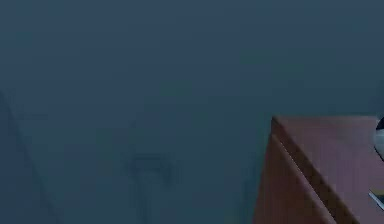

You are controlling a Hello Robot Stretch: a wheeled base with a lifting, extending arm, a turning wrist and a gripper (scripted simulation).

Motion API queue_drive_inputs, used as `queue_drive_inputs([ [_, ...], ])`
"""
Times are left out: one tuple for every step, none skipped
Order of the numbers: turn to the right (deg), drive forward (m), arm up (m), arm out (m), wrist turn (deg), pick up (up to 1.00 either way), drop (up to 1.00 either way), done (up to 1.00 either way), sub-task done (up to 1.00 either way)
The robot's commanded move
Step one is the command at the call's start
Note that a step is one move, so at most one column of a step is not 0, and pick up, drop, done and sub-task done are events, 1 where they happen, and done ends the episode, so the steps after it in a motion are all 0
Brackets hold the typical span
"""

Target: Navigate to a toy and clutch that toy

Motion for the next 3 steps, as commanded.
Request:
queue_drive_inputs([
  [-45.0, 0.00, 0.00, 0.00, 0.0, 0.00, 0.00, 0.00, 0.00],
  [-45.0, 0.00, 0.00, 0.00, 0.0, 0.00, 0.00, 0.00, 0.00],
  [-6.0, 0.00, 0.00, 0.00, 0.0, 0.00, 0.00, 0.00, 0.00],
])
